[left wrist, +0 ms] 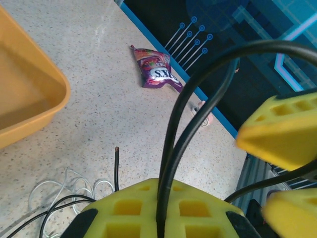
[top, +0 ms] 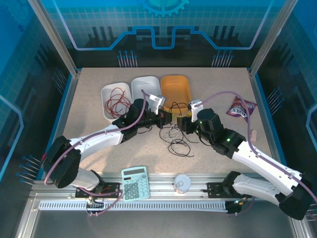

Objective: Untangle the cables

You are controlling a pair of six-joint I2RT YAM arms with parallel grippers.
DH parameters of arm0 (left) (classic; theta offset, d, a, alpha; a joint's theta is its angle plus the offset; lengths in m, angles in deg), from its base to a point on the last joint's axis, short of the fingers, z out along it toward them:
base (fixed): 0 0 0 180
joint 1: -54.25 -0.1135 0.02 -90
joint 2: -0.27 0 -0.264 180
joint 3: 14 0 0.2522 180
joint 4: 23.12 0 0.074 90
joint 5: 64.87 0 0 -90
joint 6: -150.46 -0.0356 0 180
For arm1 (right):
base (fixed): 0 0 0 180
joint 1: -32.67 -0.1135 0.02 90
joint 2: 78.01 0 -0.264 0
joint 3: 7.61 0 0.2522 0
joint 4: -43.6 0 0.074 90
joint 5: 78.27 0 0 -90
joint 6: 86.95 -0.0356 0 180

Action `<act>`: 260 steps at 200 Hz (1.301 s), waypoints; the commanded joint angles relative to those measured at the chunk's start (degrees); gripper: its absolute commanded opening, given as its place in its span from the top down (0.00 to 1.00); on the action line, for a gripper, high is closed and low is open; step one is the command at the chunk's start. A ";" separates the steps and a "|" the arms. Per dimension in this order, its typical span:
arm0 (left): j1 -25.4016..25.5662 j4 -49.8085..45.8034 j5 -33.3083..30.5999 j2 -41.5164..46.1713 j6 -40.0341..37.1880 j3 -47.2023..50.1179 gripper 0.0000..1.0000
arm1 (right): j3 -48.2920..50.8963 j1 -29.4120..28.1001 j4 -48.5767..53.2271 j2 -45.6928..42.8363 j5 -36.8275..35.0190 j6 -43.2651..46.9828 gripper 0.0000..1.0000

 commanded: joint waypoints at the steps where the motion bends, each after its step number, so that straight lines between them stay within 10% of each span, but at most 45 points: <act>1: 0.15 -2.47 -2.80 3.59 1.19 -2.01 1.00 | 1.42 1.71 0.83 -1.46 2.49 -2.35 0.51; 104: -1.19 -5.92 -0.41 5.39 5.29 -4.86 1.00 | 5.89 5.72 -4.25 1.96 12.68 -3.06 0.54; 166: -1.59 -1.83 -7.41 6.75 9.96 -2.33 1.00 | 11.42 5.43 -15.28 1.93 19.96 -5.78 0.33; 260: -1.49 -4.99 -13.92 8.04 14.35 -3.01 1.00 | 2.62 -17.07 -9.09 6.10 -22.05 9.39 0.38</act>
